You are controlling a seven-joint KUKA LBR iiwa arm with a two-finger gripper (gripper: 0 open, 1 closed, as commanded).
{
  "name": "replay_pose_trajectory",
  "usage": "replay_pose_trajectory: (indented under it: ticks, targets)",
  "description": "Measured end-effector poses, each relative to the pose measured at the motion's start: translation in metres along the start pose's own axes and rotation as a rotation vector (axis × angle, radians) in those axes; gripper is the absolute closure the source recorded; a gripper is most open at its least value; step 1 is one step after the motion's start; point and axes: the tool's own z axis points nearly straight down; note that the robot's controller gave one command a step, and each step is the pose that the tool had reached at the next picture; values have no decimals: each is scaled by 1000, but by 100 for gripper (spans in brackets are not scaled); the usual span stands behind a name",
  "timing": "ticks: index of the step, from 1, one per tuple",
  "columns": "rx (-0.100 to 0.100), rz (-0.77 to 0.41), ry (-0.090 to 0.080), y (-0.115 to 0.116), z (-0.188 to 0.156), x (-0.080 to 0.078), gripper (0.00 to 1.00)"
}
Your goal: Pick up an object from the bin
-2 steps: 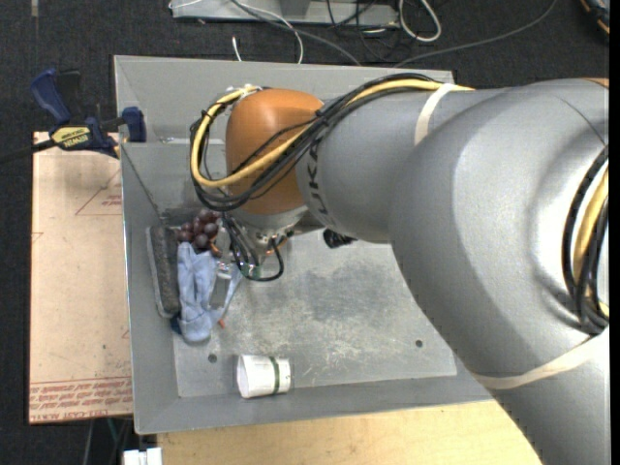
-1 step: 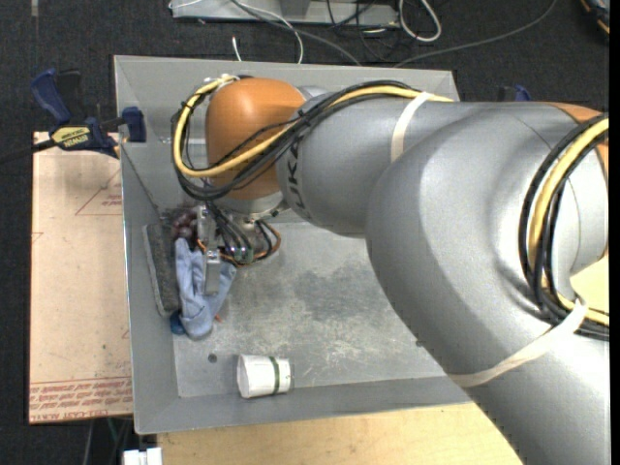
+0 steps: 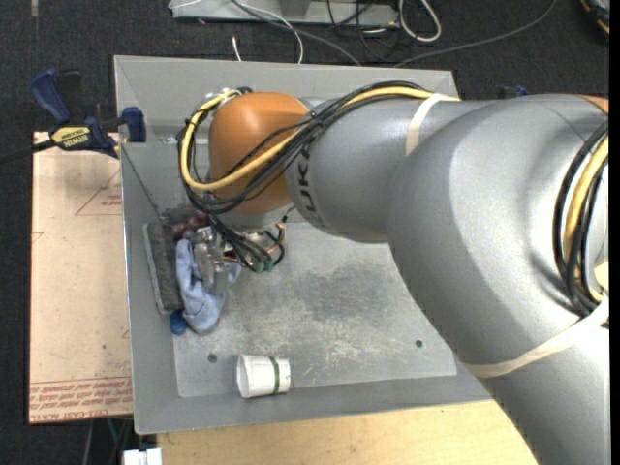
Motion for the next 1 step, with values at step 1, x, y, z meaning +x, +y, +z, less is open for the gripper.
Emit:
replay_pose_trajectory:
  ticks: [1]
  targets:
    - [0,0,0,0,0,0,100]
